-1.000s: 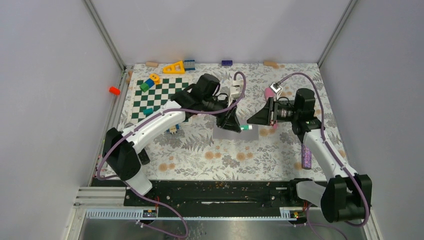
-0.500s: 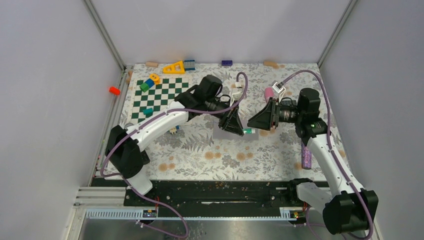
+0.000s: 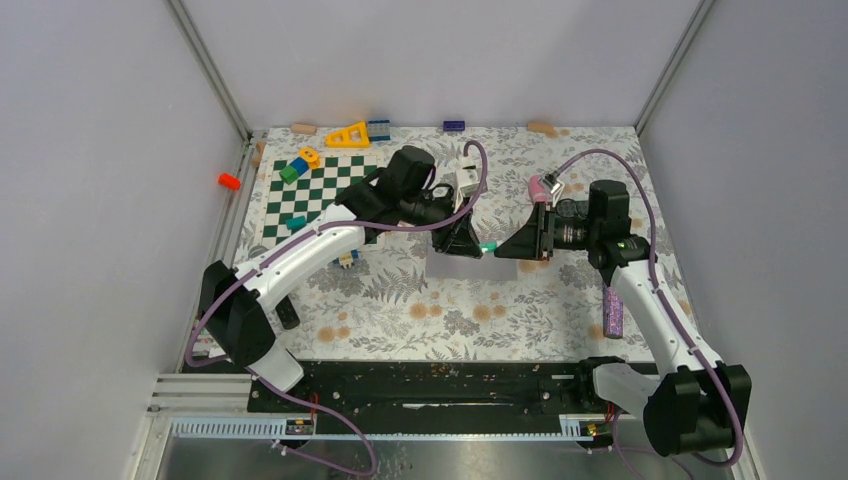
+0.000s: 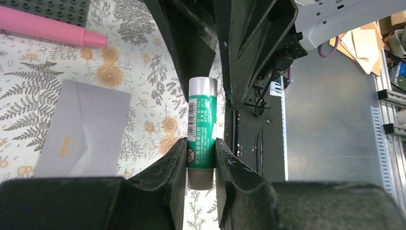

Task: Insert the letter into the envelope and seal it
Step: Screw the solid glue, then close the solid glue cap on the solid glue.

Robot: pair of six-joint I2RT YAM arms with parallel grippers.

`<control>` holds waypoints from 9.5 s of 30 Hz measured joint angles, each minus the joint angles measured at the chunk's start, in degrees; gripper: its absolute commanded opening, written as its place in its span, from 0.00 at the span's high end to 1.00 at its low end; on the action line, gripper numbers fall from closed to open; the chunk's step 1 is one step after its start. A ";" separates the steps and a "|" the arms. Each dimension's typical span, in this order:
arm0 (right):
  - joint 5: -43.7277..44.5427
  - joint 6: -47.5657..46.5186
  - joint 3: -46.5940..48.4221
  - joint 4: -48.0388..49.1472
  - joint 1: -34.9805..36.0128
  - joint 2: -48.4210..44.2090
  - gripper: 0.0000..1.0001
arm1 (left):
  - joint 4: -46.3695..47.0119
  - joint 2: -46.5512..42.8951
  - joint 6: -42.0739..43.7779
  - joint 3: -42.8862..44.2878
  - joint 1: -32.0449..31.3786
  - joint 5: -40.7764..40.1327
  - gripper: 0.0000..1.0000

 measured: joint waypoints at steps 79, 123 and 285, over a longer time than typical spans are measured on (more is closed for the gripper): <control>-8.79 -9.38 -2.43 16.79 1.01 -7.45 0.25 | 7.04 1.18 -9.05 -3.43 -0.28 9.55 1.00; -6.10 19.32 -1.29 14.64 -2.23 11.23 0.61 | -2.75 0.00 1.75 -0.09 -1.27 -9.75 1.00; 2.89 -21.59 -4.20 3.34 1.84 -6.05 0.94 | -16.02 32.28 12.33 14.08 16.65 -44.72 0.89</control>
